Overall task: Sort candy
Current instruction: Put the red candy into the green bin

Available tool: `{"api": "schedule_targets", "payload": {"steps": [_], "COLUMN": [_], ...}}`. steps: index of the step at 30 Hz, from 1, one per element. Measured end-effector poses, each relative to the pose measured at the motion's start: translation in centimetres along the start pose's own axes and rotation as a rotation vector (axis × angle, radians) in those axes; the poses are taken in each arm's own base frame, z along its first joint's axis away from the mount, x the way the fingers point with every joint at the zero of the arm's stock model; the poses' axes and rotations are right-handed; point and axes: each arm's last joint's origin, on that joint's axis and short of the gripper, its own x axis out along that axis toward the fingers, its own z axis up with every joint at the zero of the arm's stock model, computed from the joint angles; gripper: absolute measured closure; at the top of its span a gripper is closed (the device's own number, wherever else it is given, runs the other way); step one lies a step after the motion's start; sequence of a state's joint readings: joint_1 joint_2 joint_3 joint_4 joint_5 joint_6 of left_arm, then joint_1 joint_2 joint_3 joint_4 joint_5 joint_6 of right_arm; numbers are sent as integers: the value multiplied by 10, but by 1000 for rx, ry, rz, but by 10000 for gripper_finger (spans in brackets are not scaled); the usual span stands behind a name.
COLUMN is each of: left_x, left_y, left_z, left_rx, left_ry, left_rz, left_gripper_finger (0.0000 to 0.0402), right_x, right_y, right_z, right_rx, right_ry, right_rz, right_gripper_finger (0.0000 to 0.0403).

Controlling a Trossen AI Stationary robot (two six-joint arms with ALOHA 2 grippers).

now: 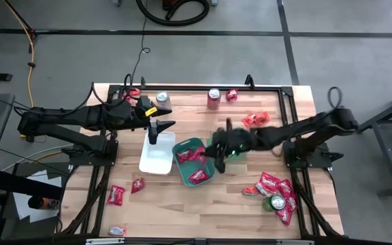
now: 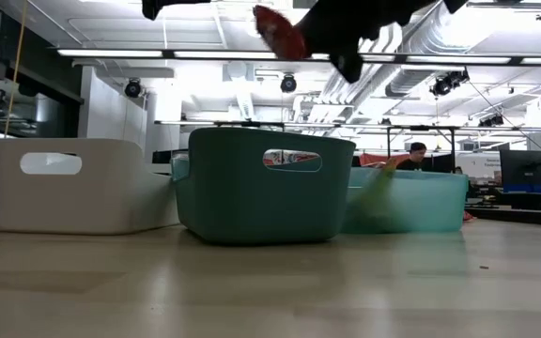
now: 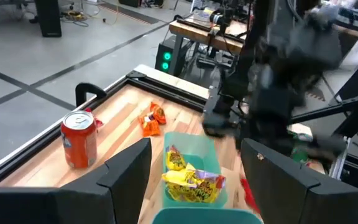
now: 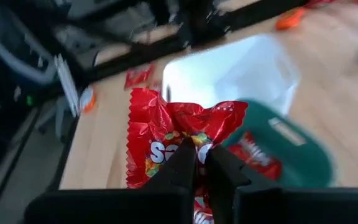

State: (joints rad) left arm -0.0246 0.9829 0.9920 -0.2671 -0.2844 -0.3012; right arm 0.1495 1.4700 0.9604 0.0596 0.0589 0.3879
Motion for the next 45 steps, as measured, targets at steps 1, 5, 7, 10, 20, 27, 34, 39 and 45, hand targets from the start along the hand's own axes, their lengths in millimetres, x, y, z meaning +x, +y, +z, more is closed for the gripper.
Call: {"api": "schedule_targets", "payload": {"steps": [1, 5, 7, 10, 20, 27, 34, 39, 45], "left_x": [0, -1, -3, -5, -19, -28, -48, -66, -79], "left_y": [0, 1, 1, 2, 5, -6, -47, -88, -118], "left_z": [0, -2, -1, -2, -3, -35, -89, -130, -180], "left_rx": [1, 7, 5, 5, -34, -146, -164, -37, 204], "left_ry": [4, 26, 18, 23, 52, 358, 814, 988, 1036], "left_rz": [1, 7, 5, 5, 3, -11, -4, -12, 65], "left_gripper_finger": [165, 165, 165, 165, 165, 165, 169, 189, 208], "right_x": [7, 29, 37, 45, 40, -7, -57, -84, -98], "right_y": [3, 3, 3, 6, 16, 10, -1, -9, -15], "right_z": [-5, -21, -23, -16, 17, 42, 31, 18, 8], "right_rx": [-14, 19, 7, -34, -244, -243, -203, -102, -45], "right_ry": [9, 70, 93, 112, 320, 532, 538, 447, 372], "right_rz": [8, -20, -35, -39, -97, -210, -364, -446, -462], "right_gripper_finger": [387, 379, 362, 318, 179, 167, 167, 167, 167]}}
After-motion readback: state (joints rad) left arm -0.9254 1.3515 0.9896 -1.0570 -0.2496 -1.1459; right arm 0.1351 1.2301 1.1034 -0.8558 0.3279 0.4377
